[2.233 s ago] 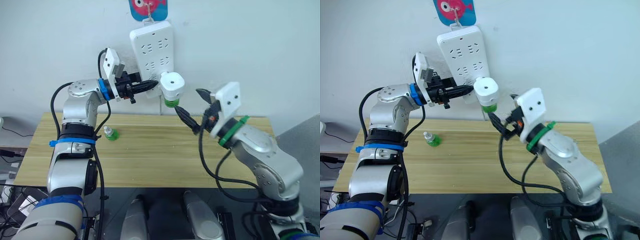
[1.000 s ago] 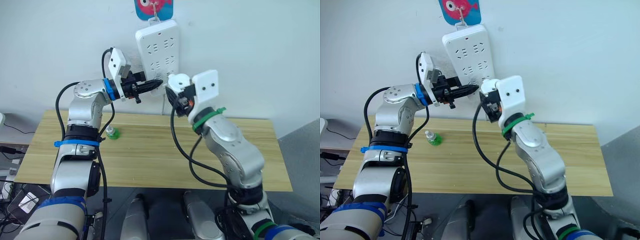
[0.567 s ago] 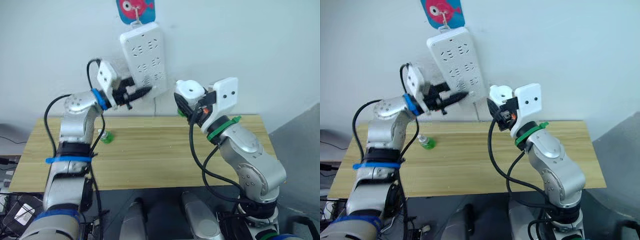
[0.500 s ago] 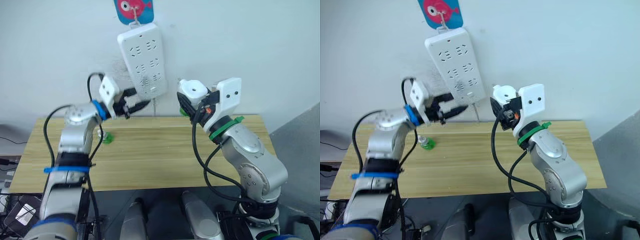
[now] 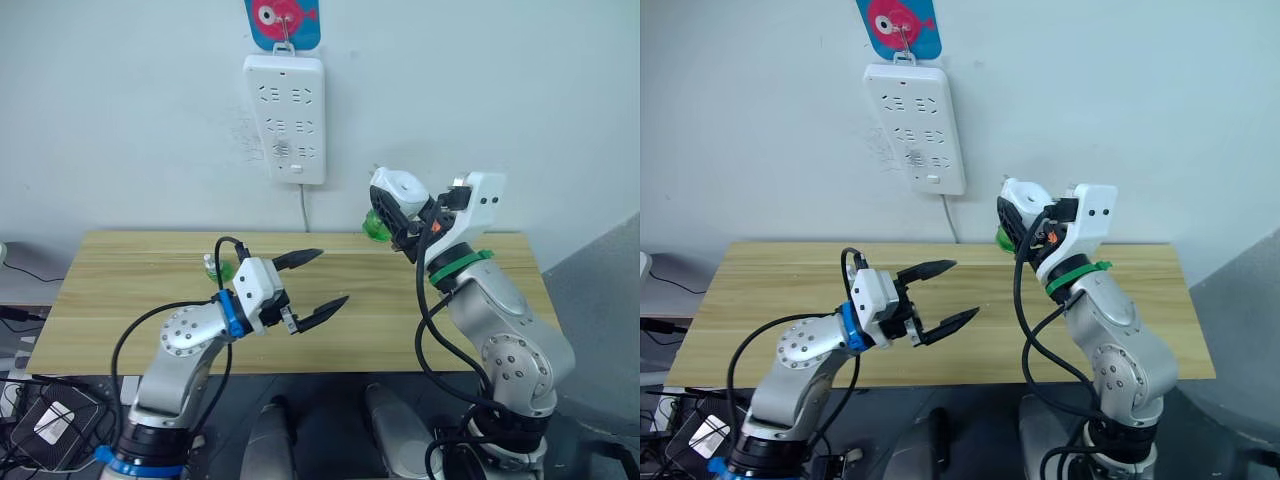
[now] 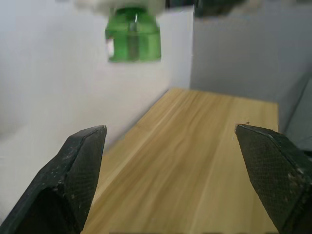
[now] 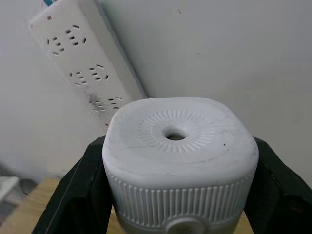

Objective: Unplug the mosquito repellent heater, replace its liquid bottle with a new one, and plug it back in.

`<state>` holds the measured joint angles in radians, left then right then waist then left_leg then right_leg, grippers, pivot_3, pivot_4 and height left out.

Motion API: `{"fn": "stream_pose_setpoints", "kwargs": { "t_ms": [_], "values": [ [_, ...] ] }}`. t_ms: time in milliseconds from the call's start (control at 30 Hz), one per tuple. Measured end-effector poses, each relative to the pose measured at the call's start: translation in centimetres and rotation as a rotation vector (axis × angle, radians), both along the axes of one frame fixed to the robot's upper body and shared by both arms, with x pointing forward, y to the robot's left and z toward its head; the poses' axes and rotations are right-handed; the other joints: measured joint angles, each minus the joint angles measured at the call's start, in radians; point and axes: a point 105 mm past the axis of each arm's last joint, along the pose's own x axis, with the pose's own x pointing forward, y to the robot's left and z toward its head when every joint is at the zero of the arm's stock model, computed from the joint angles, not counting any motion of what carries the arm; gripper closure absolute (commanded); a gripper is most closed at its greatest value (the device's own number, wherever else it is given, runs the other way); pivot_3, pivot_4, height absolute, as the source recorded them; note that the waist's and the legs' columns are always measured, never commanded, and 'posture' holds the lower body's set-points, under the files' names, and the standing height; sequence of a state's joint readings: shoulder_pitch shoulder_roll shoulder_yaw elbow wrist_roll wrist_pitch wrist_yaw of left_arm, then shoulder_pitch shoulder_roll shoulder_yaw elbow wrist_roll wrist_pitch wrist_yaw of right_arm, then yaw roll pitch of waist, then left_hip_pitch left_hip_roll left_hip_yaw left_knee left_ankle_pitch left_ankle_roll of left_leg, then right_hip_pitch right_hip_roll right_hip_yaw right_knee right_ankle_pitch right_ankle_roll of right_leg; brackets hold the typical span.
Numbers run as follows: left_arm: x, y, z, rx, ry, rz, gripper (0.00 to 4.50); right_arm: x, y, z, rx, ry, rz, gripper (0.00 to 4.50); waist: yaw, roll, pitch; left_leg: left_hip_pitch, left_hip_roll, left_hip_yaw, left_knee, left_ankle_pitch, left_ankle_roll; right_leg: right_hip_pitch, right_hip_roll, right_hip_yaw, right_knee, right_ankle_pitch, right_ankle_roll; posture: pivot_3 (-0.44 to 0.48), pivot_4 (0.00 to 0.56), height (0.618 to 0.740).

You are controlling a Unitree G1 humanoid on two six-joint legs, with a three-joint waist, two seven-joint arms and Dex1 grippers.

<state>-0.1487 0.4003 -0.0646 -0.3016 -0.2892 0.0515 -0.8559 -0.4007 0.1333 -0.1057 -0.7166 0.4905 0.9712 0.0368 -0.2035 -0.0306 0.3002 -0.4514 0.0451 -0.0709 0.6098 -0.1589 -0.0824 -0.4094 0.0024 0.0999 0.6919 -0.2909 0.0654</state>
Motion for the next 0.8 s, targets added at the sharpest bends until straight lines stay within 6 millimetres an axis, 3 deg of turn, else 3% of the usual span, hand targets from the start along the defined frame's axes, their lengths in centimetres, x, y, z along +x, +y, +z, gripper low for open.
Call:
{"fn": "stream_pose_setpoints", "kwargs": {
  "t_ms": [267, 533, 800],
  "values": [
    [1.6, -1.1, 2.4, -0.094, -0.146, 0.064, 0.00, -0.1, -0.4, -0.7, 0.104, 0.116, 0.032, 1.51, -0.005, 0.001, -0.005, 0.000, 0.000, 0.001, 0.000, 0.002, 0.002, 0.000, 0.001, 0.001, 0.001, 0.001, 0.000, -0.298, 0.235, 0.740],
    [1.6, -3.1, 2.4, -0.158, -0.125, 0.032, 0.00, -0.6, 0.2, -0.5, 0.203, 0.171, 0.096, 1.51, -0.016, 0.001, -0.006, 0.000, 0.000, 0.001, 0.000, 0.002, 0.003, -0.001, 0.001, 0.000, 0.002, 0.001, 0.001, -0.306, 0.237, 0.740],
    [2.0, -3.6, 2.9, -0.216, -0.119, 0.074, 0.00, -1.0, 0.4, -0.1, 0.277, 0.197, 0.116, 1.51, -0.019, 0.001, -0.006, 0.000, 0.001, 0.001, 0.000, 0.002, 0.003, -0.001, 0.002, 0.001, 0.002, 0.000, 0.001, -0.309, 0.240, 0.740]
  ]
}}
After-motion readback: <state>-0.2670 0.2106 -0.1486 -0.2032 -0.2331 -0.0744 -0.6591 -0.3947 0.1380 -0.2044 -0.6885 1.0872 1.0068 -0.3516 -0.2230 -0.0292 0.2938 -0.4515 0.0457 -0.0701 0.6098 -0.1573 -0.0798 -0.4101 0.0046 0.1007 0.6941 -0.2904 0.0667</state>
